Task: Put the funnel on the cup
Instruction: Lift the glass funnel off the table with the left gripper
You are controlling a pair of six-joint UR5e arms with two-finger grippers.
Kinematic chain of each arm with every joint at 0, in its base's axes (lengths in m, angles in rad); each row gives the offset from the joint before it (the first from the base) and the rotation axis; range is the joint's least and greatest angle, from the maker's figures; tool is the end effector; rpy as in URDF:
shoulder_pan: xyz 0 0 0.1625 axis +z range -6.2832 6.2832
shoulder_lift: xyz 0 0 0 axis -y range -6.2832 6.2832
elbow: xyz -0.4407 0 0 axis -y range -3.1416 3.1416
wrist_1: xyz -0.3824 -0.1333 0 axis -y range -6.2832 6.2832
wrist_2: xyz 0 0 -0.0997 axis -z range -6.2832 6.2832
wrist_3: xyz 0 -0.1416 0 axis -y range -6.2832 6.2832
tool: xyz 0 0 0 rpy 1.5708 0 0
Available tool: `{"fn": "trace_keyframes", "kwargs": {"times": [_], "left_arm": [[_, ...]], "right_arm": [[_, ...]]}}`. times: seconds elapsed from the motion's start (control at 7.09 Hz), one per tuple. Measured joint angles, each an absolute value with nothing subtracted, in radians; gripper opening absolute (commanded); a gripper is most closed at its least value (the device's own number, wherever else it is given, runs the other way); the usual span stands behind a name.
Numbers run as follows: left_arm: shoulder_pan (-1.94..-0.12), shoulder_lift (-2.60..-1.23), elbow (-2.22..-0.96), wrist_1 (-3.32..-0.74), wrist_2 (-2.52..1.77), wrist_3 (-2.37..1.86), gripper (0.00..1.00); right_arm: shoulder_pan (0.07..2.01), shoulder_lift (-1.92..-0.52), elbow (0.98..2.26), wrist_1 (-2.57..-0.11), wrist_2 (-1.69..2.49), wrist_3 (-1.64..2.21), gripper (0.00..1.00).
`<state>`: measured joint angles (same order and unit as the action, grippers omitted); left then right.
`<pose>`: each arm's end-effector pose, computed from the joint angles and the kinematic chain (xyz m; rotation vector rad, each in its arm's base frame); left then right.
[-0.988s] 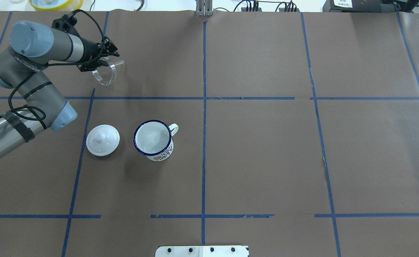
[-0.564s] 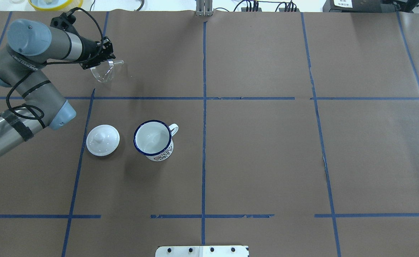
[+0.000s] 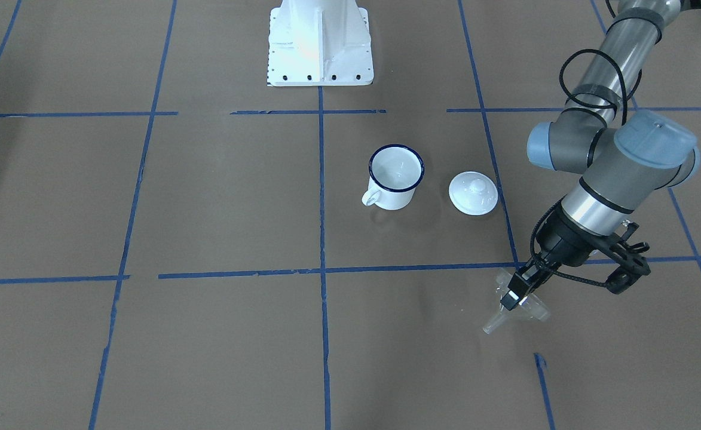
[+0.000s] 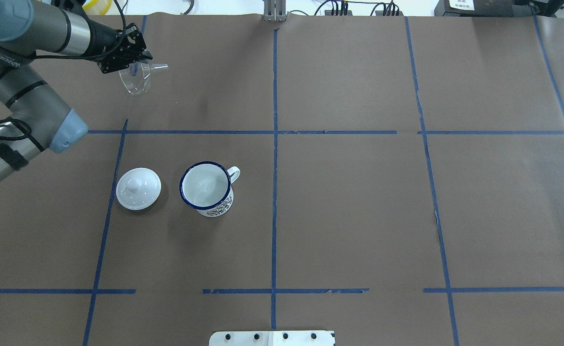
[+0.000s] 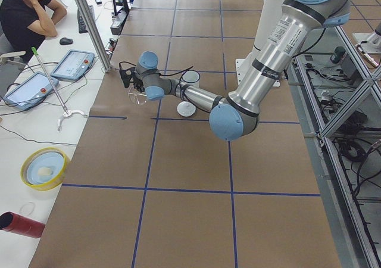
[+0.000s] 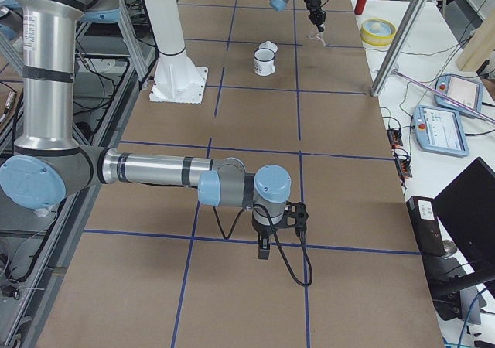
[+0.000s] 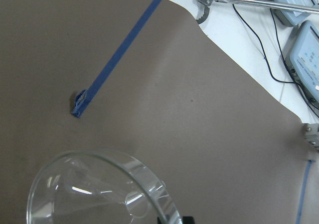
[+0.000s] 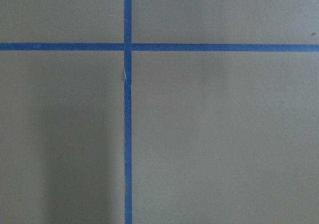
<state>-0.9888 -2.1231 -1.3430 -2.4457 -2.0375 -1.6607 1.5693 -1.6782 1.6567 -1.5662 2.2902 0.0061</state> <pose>0.3529 -0.6628 0.3687 0.1453 1.2591 -0.6551 0.0393 -0.4330 0.7171 -0.0189 -0.7193 0.0105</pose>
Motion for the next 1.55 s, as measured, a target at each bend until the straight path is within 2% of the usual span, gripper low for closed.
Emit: {"fn": "trace_keyframes", "kwargs": {"times": [1.13, 1.55], "left_arm": [[-0.979, -2.118, -1.800, -1.885, -2.108, -1.646, 0.00], [-0.864, -2.126, -1.946, -1.686, -2.052, -1.644, 0.00]], "right_arm": [[1.569, -1.678, 1.657, -1.566, 2.290, 0.006, 1.00], [1.569, -1.678, 1.657, -1.566, 2.290, 0.006, 1.00]]}}
